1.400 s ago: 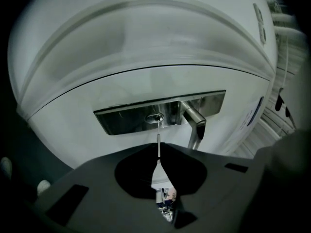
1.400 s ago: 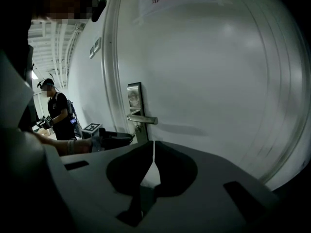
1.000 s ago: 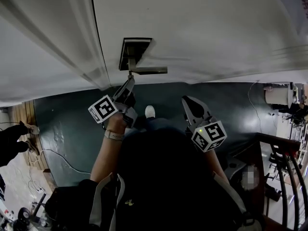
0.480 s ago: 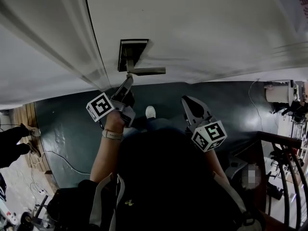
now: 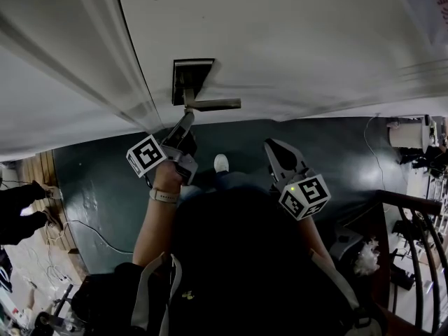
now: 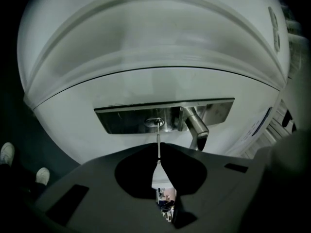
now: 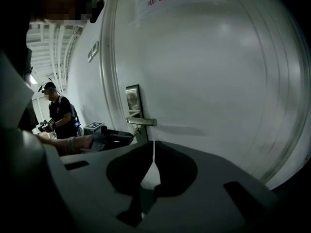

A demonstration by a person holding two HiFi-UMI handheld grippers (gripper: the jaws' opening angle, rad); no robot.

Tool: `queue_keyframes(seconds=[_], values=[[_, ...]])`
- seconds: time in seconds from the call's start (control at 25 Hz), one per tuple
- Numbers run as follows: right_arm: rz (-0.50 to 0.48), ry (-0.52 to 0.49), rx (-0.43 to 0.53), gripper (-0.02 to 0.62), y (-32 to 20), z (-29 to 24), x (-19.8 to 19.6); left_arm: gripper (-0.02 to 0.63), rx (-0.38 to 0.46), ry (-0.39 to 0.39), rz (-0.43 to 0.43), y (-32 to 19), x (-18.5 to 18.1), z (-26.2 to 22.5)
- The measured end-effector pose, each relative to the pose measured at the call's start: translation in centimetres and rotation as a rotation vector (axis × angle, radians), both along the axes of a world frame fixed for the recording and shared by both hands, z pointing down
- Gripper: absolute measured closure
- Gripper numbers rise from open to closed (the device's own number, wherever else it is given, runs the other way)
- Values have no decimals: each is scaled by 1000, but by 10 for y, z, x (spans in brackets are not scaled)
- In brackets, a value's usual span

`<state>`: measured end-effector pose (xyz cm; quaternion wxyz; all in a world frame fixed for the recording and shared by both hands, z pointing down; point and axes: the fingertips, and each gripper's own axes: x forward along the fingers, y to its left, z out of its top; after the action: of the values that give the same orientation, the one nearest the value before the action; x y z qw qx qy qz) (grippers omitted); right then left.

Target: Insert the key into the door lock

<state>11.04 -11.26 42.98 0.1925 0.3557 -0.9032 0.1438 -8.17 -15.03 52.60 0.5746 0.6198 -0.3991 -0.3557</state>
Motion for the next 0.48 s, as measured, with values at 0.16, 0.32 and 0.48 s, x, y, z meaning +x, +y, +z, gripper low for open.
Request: queue_keyframes(seconds=[0.16, 0.32, 0.48], values=[[4, -8, -2, 572, -1, -1, 2, 580, -11, -18, 6, -7, -6, 0], [13, -13, -3, 572, -1, -1, 6, 580, 8, 2, 0, -16, -8, -1], [21, -22, -10, 572, -6, 4, 12, 580, 23, 22, 9, -22, -6, 3]])
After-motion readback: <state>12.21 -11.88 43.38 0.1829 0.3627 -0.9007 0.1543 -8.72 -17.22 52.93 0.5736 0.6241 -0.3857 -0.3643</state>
